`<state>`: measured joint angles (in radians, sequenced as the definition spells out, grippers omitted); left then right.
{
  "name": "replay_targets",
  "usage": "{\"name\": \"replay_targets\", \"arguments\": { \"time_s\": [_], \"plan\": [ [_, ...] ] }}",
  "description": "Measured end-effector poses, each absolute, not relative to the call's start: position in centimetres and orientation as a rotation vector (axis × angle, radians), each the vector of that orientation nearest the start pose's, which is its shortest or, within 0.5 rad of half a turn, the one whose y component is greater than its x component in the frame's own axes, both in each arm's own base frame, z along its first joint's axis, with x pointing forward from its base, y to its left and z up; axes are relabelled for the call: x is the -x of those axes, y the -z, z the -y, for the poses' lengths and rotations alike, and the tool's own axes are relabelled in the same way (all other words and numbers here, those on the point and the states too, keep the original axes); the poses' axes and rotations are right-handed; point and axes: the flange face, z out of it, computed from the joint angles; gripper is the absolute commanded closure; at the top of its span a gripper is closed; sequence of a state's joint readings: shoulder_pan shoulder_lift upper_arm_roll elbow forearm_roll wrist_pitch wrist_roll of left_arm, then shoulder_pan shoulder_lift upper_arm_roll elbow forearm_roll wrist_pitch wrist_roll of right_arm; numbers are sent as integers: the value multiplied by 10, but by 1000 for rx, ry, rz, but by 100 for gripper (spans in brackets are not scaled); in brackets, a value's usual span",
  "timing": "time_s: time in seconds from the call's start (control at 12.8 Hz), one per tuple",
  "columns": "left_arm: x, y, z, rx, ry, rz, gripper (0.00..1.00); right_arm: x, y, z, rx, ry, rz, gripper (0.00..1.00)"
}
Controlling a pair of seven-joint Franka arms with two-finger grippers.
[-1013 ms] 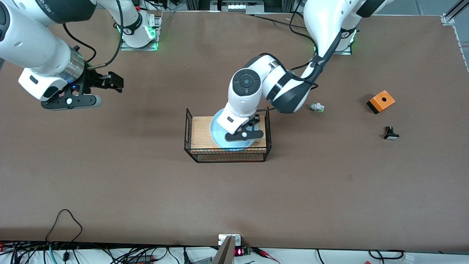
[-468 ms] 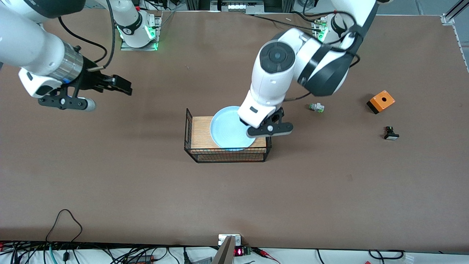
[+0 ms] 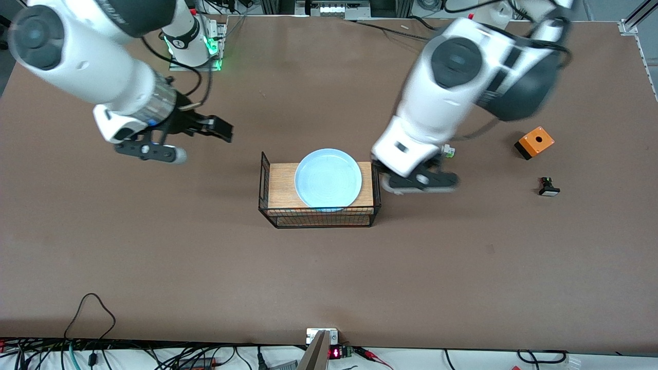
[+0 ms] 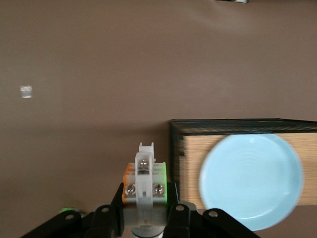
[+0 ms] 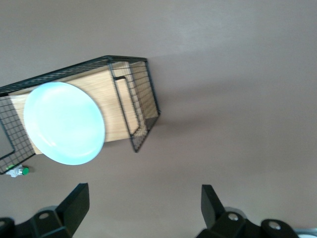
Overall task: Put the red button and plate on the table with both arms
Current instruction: 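Lift the button with the left gripper while the right gripper reaches the plate, then carry the button toward the orange box while the right gripper grips the plate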
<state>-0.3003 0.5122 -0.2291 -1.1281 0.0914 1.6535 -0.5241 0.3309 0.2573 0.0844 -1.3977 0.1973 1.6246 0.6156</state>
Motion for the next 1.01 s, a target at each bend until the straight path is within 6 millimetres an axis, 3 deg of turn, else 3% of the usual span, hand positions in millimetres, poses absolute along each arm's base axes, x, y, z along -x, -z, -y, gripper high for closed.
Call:
{"name": "replay_targets", "arguments": {
  "time_s": [0.23,0.47,0.78,1.01],
  "plan": [
    [-659,-518,215,3139,-111,-72,100,-584,-538,-282,2975,-166,-302,0],
    [-676,-518,136,3145,-143,-77,100,-585,-512,-313,2996,-141,-242,0],
    [-682,-499,69,3143,-226,-70,100,-588,-484,-350,2975,-83,-189,0],
    [-682,-492,33,3145,-267,-68,100,-593,-452,-369,2968,-69,-169,0]
  ]
}}
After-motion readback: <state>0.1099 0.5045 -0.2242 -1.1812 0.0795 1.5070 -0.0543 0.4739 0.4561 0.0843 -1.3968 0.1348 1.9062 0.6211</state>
